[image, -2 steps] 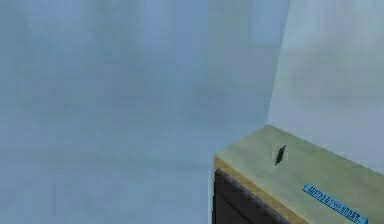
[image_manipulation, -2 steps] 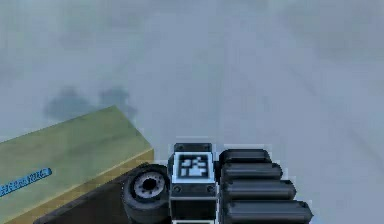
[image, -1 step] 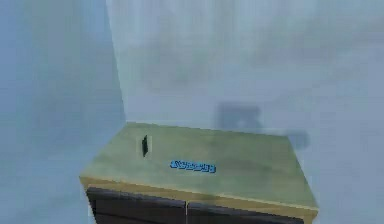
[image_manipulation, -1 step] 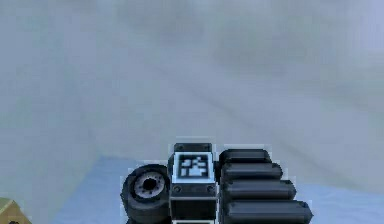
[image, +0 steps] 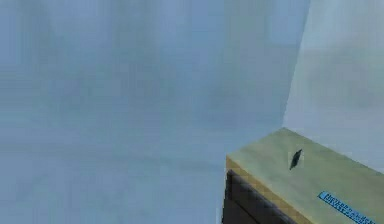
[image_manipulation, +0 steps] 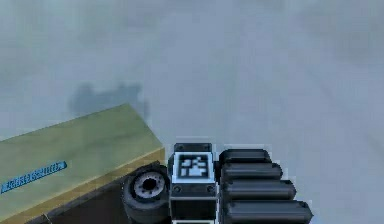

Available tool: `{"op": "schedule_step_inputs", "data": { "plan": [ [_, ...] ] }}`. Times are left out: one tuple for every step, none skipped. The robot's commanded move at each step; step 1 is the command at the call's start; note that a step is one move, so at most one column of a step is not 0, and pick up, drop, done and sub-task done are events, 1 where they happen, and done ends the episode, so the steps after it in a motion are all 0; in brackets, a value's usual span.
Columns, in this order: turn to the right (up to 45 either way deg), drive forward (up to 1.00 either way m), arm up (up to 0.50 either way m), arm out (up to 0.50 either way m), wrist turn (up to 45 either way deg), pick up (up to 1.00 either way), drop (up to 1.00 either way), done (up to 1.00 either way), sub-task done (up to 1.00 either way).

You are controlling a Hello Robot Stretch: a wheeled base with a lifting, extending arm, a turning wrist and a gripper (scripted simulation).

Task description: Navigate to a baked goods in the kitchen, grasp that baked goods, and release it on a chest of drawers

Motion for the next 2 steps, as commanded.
{"op": "schedule_step_inputs", "data": {
  "plan": [
    [-45.0,0.00,0.00,0.00,0.0,0.00,0.00,0.00,0.00],
    [-45.0,0.00,0.00,0.00,0.0,0.00,0.00,0.00,0.00]
  ]
}}
